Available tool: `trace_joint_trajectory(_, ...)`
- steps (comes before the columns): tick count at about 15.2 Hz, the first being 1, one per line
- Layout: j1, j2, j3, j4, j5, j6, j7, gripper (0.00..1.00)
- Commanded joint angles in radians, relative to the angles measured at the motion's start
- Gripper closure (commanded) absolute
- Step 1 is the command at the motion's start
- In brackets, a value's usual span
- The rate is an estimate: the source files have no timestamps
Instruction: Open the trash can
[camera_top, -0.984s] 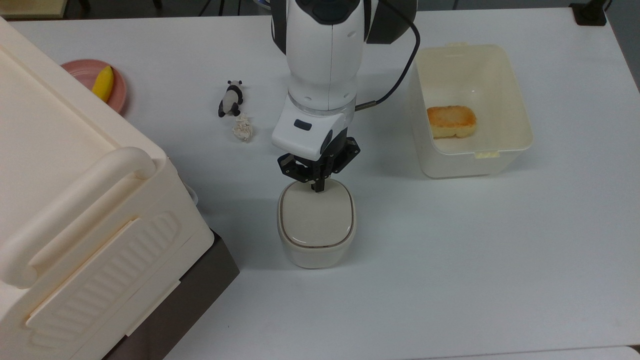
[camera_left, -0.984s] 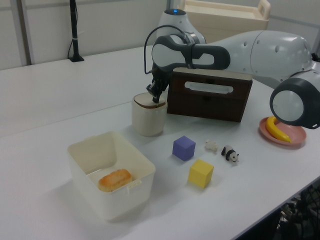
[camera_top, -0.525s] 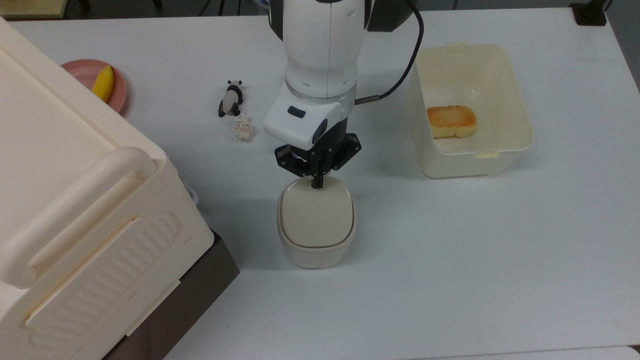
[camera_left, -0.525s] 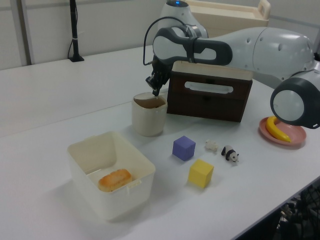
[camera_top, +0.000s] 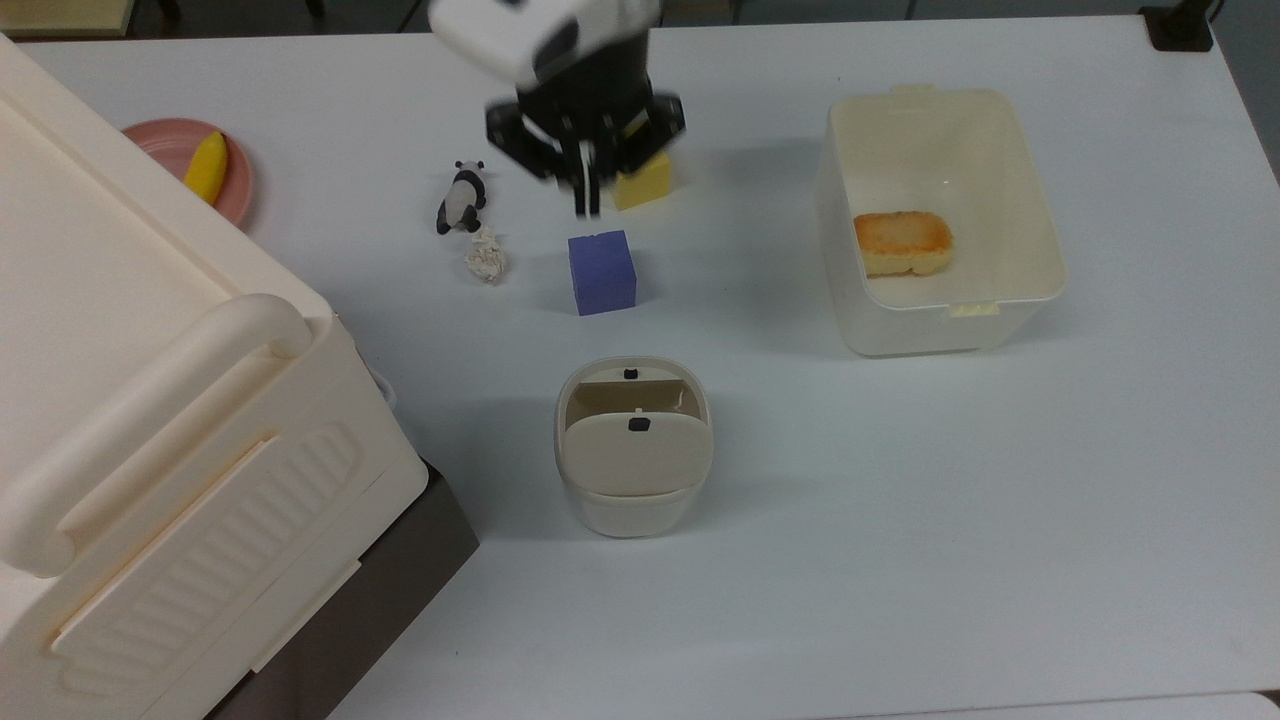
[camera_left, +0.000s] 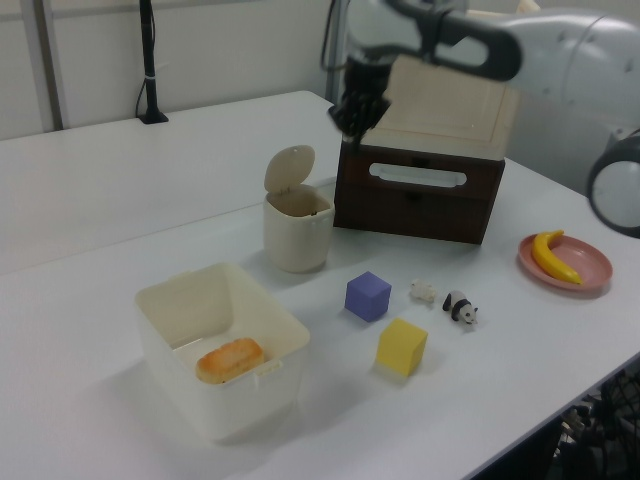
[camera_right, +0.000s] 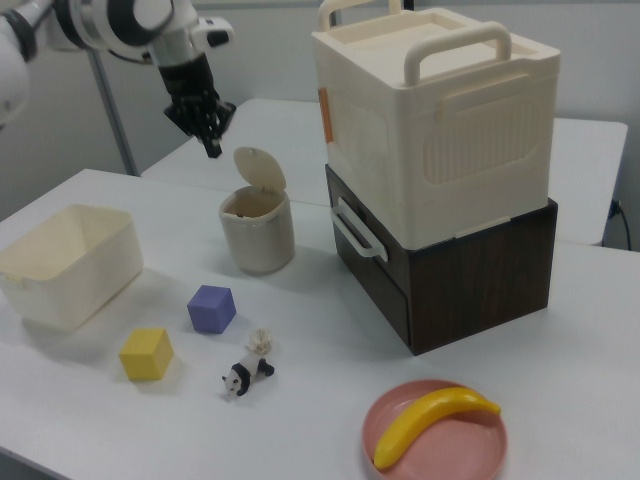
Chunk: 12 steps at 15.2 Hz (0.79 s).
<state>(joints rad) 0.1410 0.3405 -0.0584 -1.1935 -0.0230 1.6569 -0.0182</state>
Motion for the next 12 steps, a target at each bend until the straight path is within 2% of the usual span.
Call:
trace_joint_trajectory(1, -0.017, -0.144, -0.006, -0.049, -0.002, -0.118, 0.006, 0.93)
trace_joint_trajectory(2, -0.023, -0.19, -0.014, -0.073, 0.0, -0.144, -0.008, 0.93)
trace_joint_trajectory(6, -0.035, -0.406, -0.028, -0.3, 0.0, -0.149, -0.078, 0.92)
trace_joint_trajectory(7, -0.046, -0.437, -0.028, -0.319, 0.0, -0.158, -0.077, 0.88)
trace_joint_trajectory(8, -0.056, -0.445, -0.028, -0.316, 0.0, -0.192, -0.074, 0.74)
trace_joint_trajectory(9, -0.063, -0.443, -0.028, -0.311, 0.002, -0.207, -0.071, 0.72)
trace_joint_trajectory(11, -0.063, -0.443, -0.028, -0.311, 0.0, -0.21, -0.077, 0.35)
trace_joint_trajectory(12, -0.058, -0.44, -0.029, -0.311, -0.006, -0.209, -0.068, 0.08)
